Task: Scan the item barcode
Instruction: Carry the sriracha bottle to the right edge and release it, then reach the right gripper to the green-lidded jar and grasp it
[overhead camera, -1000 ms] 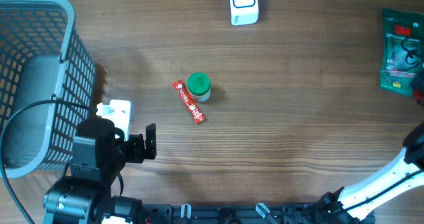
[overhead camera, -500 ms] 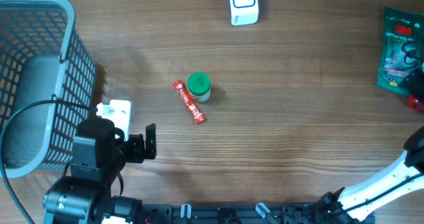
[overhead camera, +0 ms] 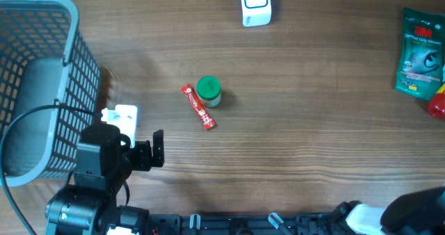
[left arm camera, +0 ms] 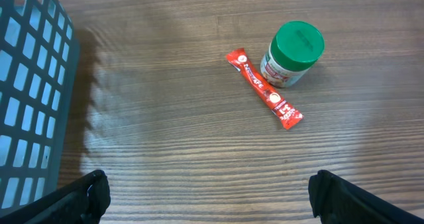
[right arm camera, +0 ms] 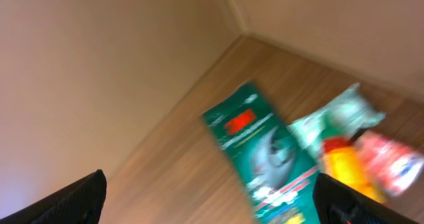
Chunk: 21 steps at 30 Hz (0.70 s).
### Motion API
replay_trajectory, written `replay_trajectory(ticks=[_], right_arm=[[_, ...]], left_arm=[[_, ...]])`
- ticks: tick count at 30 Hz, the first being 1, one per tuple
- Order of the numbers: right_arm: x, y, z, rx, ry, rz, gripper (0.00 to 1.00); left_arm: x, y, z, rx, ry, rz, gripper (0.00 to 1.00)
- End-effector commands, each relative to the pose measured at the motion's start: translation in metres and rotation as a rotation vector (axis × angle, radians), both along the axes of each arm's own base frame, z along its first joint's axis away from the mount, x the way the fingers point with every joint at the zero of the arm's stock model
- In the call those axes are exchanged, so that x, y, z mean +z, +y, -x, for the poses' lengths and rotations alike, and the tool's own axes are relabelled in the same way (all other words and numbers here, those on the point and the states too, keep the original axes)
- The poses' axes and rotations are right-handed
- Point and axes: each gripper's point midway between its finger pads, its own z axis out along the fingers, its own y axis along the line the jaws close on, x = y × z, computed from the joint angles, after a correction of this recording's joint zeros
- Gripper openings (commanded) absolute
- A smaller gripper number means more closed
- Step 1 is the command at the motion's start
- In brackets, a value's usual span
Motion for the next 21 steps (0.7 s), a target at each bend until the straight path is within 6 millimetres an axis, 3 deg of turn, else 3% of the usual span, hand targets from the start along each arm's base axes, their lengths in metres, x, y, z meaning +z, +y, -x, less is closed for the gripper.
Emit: replay_trajectory(ticks=[1, 5, 8, 10, 19, 21], right_arm=[[-0.013, 0.048, -0.012, -0.025, -0.034, -0.321, 1.00], [-0.042, 0.125, -0.015, 0.050, 0.060, -0.707, 1.00], [-0.063, 0.188, -0.010, 0.125, 0.194, -0.907, 1.00], [-0.074, 0.219, -0.006, 0.138, 0.282, -0.978, 1.00], [-0.097, 0.380, -0.013, 0.415, 0.516, -0.993, 1.00], [-0.110, 0.416, -0.011, 0.435, 0.575, -0.990, 1.00]], left_arm=[[-0.001, -0.002, 0.001, -0.002, -0.001, 0.010, 1.00], [-0.001, -0.002, 0.001, -0.002, -0.001, 0.010, 1.00], [-0.001, -0.002, 0.001, -0.002, -0.001, 0.010, 1.00], [-0.001, -0.002, 0.001, -0.002, -0.001, 0.010, 1.00], [-0.001, -0.002, 0.001, -0.002, -0.001, 0.010, 1.00], [-0.001, -0.002, 0.001, -0.002, -0.001, 0.010, 1.00]])
